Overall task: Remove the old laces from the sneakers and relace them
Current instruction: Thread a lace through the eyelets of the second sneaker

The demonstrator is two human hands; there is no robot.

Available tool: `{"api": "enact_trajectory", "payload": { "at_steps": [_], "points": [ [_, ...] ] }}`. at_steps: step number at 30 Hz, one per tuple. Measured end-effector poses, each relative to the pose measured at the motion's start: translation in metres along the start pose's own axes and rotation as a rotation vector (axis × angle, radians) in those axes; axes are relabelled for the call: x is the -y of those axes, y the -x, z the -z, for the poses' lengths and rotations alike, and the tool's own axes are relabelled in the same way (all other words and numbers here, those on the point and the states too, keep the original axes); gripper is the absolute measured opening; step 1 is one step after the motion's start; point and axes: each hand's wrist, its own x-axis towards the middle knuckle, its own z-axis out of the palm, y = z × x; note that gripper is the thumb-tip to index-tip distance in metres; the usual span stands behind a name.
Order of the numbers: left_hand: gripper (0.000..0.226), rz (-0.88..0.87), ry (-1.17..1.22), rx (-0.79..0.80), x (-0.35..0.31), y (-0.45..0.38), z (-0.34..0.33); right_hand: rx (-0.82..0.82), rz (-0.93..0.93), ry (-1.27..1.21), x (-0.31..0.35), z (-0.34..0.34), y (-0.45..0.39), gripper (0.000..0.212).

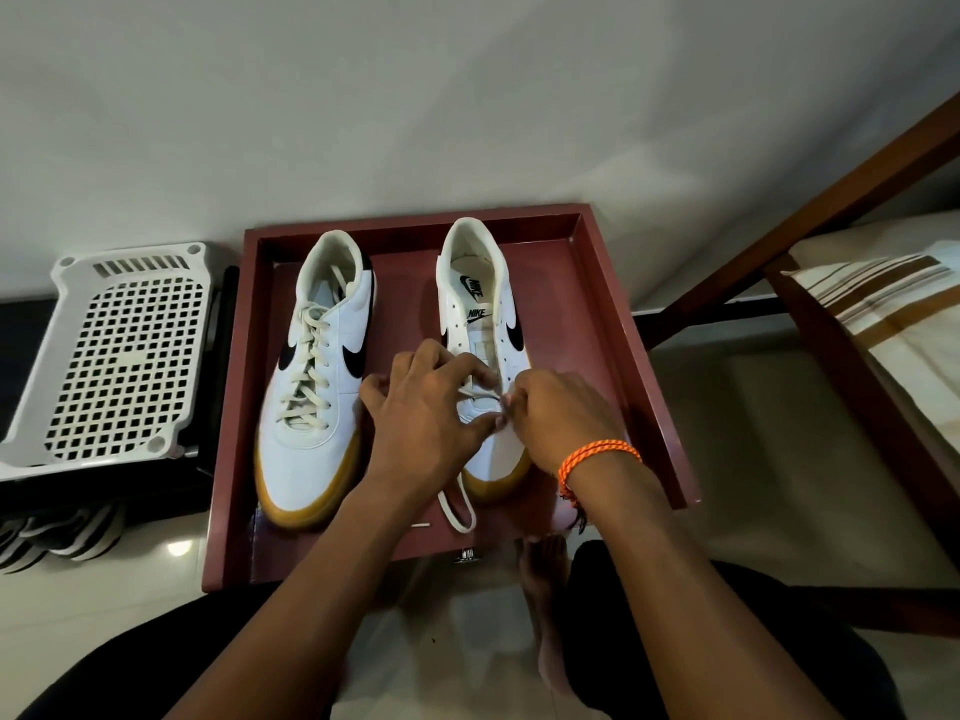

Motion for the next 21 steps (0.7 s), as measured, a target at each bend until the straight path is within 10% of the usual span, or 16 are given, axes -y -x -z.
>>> {"api": "enact_trajectory", "payload": {
  "at_steps": [10, 16, 19, 21],
  "points": [
    [0.063, -0.030, -0.034, 0.046, -0.004, -0.002, 0.003, 0.172, 0.401, -1.289, 0.014, 0.051, 0.009, 0.039],
    [0.077, 0.001, 0.144, 0.044, -0.005, -0.001, 0.005, 0.131, 0.258, -1.871, -0.001, 0.058, 0.002, 0.035],
    [0.073, 0.047, 0.137, 0.071, -0.004, -0.002, 0.007, -0.108, 0.048, -1.624, -0.010, 0.053, -0.008, 0.034],
    [0.067, 0.122, 0.159, 0.095, -0.001, -0.003, 0.009, -0.292, -0.024, -0.807, -0.027, 0.041, -0.016, 0.030]
  ]
}}
